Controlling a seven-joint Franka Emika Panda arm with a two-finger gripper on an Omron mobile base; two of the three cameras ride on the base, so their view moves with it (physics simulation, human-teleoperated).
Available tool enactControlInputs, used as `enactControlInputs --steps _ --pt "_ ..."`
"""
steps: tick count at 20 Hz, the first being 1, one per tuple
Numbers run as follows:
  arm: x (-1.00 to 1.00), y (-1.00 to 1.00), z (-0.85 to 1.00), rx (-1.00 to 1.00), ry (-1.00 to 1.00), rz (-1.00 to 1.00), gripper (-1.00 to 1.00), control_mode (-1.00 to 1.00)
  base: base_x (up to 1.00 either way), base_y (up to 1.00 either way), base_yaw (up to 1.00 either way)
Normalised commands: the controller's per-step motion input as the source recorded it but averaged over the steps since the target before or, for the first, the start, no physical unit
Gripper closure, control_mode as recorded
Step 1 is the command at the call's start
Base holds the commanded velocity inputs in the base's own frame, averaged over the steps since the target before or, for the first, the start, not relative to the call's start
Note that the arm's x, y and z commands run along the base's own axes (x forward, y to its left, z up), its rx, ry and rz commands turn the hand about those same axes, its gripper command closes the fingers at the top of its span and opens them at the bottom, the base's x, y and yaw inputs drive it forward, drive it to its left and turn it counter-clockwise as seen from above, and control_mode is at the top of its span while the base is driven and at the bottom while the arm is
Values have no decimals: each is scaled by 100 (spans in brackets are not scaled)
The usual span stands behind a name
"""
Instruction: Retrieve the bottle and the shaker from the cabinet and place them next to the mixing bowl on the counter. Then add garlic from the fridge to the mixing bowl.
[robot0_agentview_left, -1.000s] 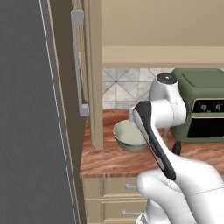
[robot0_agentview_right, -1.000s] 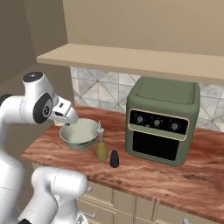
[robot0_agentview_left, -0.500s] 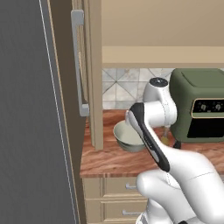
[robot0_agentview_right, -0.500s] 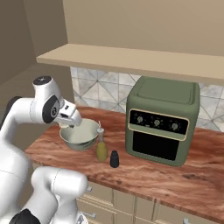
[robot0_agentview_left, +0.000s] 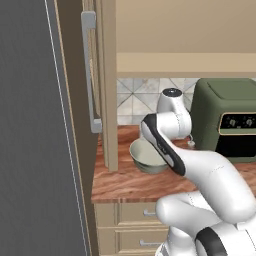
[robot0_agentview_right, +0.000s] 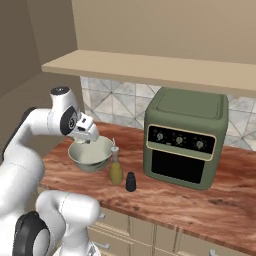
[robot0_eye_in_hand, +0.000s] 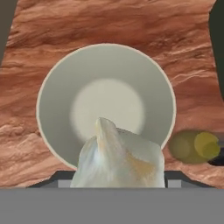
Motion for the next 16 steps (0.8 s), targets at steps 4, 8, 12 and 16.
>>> enactControlInputs --steps 4,8,12,16 --pt "20 0 -44 1 7 0 100 -100 0 0 0" --pt "0 0 -24 8 4 0 100 -100 0 0 0" --pt "0 0 -16 4 4 0 100 -100 0 0 0" --pt "0 0 -10 0 2 0 100 -100 0 0 0"
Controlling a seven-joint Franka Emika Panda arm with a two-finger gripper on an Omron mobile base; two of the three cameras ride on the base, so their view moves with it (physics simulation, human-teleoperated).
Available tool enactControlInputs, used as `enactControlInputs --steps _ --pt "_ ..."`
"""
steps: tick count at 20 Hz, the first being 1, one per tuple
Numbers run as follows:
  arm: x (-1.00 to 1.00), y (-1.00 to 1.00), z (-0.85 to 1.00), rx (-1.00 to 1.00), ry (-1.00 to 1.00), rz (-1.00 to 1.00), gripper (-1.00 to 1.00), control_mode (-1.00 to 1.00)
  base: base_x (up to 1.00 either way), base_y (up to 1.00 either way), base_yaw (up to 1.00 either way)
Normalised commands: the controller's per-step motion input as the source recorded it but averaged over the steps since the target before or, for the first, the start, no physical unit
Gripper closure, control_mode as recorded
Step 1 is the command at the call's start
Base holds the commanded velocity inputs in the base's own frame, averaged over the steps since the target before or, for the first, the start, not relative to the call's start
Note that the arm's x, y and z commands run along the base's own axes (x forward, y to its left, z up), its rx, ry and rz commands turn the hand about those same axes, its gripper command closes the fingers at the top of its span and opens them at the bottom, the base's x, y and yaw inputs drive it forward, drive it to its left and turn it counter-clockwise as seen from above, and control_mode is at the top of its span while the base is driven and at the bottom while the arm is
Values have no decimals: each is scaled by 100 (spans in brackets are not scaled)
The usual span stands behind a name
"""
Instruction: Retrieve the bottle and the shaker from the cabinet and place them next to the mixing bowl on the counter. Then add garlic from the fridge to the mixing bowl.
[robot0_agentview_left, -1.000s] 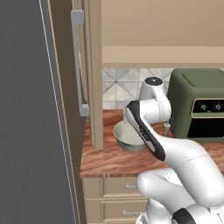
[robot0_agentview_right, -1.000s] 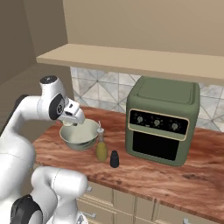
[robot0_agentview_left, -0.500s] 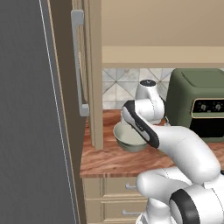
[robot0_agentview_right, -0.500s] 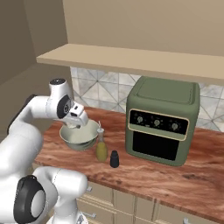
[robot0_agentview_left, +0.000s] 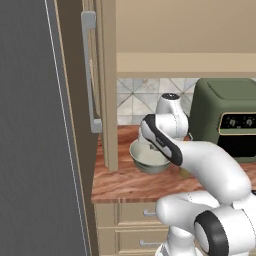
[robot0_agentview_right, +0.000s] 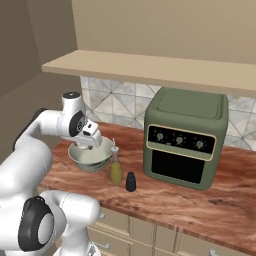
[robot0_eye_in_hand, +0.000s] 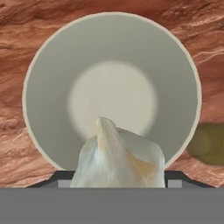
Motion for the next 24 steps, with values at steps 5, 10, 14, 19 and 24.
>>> enactControlInputs --steps 5,10,14,19,24 --pt "5 6 -27 0 0 0 100 -100 0 0 0" --pt "2 5 -10 -1 0 0 100 -100 0 0 0" --pt "37 0 0 -2 0 0 100 -100 0 0 0" --pt "22 0 0 0 0 0 100 -100 0 0 0" --pt "10 0 -35 0 0 0 100 -100 0 0 0"
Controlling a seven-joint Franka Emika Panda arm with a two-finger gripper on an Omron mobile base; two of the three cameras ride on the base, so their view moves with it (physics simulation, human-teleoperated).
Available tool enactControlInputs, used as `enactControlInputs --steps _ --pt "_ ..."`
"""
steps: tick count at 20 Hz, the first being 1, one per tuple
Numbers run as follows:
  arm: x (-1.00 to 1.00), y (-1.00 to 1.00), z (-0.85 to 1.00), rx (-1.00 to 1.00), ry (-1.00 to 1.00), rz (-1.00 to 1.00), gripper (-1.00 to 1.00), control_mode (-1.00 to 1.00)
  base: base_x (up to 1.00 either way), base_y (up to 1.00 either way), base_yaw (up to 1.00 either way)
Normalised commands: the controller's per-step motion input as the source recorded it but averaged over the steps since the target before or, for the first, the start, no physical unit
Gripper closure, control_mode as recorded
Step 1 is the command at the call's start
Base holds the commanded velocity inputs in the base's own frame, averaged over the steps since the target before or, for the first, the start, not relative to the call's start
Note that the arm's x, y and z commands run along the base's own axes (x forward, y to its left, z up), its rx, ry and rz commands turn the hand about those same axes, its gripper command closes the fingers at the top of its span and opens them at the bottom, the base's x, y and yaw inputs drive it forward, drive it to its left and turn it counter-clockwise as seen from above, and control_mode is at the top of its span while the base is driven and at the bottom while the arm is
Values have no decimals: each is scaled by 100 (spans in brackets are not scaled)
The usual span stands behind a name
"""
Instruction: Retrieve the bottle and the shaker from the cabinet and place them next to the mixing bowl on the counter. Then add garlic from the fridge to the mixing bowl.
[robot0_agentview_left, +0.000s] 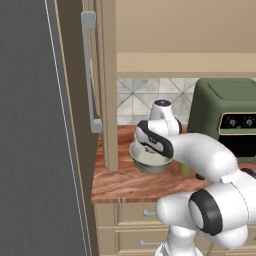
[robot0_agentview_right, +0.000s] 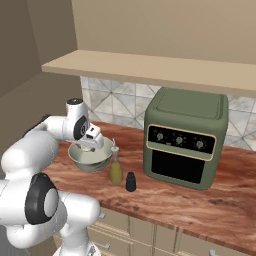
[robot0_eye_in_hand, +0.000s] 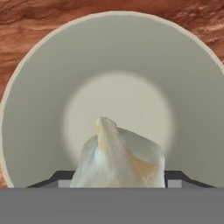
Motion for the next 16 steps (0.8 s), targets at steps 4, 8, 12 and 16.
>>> enactControlInputs --steps 4,8,12,16 --pt "6 0 -52 0 0 0 100 -100 0 0 0" --pt "1 0 -52 0 0 0 100 -100 0 0 0" --pt "2 0 -17 0 0 0 100 -100 0 0 0" --pt "12 0 -4 -1 0 0 100 -100 0 0 0"
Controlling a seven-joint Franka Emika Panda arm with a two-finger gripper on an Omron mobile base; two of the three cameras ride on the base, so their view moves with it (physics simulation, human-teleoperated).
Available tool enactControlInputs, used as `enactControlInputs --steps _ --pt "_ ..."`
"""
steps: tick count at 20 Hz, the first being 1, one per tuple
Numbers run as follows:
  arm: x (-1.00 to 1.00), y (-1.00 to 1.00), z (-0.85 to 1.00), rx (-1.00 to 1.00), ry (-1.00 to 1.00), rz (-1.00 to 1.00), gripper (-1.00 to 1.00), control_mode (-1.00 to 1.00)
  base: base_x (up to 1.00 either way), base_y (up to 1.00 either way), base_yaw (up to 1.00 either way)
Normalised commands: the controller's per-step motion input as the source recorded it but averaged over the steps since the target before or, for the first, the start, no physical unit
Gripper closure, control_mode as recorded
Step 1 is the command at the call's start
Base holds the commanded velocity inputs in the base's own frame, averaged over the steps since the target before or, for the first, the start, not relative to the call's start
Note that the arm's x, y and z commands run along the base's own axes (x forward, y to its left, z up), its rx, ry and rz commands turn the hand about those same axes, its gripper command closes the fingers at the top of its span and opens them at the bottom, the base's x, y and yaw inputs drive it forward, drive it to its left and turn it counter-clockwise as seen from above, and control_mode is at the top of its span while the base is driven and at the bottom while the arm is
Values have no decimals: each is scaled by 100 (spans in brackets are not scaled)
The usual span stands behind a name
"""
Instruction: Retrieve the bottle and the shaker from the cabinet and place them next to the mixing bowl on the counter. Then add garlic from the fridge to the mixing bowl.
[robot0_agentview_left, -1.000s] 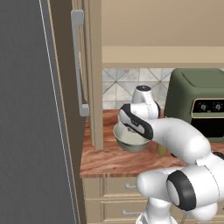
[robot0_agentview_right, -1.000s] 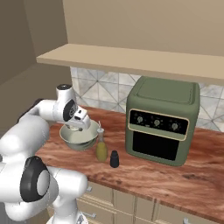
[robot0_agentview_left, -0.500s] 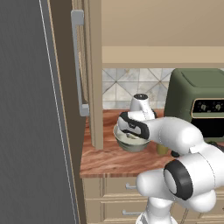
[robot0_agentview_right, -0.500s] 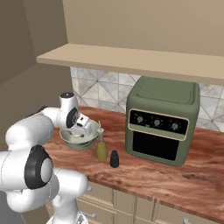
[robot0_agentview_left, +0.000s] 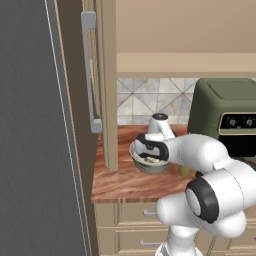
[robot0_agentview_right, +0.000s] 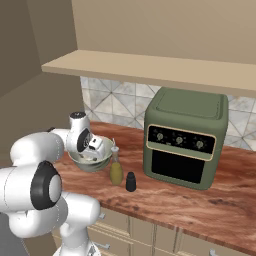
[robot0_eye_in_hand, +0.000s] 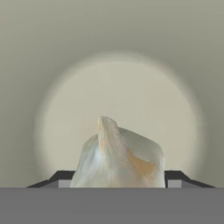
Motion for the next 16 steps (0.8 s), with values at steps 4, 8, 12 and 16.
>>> enactControlInputs --steps 4,8,12,16 --pt "33 3 0 0 0 0 100 -100 0 0 0" --pt "31 0 0 0 0 0 100 -100 0 0 0" --pt "21 0 -12 0 0 0 100 -100 0 0 0" --pt "14 0 -23 0 0 0 100 -100 0 0 0"
